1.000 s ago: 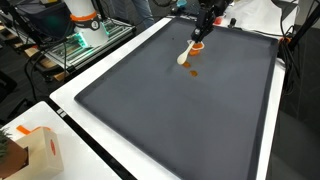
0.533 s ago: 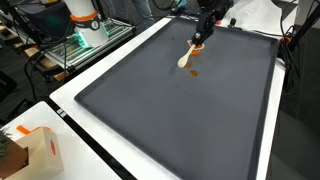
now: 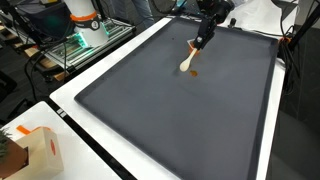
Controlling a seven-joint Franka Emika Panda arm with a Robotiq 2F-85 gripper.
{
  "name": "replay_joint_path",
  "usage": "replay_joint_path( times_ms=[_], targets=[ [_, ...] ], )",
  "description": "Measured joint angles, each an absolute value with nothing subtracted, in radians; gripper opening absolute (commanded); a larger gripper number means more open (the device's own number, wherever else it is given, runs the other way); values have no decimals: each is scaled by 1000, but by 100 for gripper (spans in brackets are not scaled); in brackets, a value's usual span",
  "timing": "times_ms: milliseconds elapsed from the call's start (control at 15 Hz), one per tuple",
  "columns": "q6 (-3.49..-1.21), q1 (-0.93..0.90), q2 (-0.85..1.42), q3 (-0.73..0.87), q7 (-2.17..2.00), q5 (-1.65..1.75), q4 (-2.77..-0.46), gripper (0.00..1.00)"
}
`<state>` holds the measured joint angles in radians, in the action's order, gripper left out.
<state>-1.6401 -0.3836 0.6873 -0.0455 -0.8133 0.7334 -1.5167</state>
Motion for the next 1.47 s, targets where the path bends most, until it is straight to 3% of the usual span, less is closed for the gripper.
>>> replay_joint_path(
  times_ms=[1467],
  targets=[
    [-1799,-243,558,-43,-543,513,-1527,3]
  ],
)
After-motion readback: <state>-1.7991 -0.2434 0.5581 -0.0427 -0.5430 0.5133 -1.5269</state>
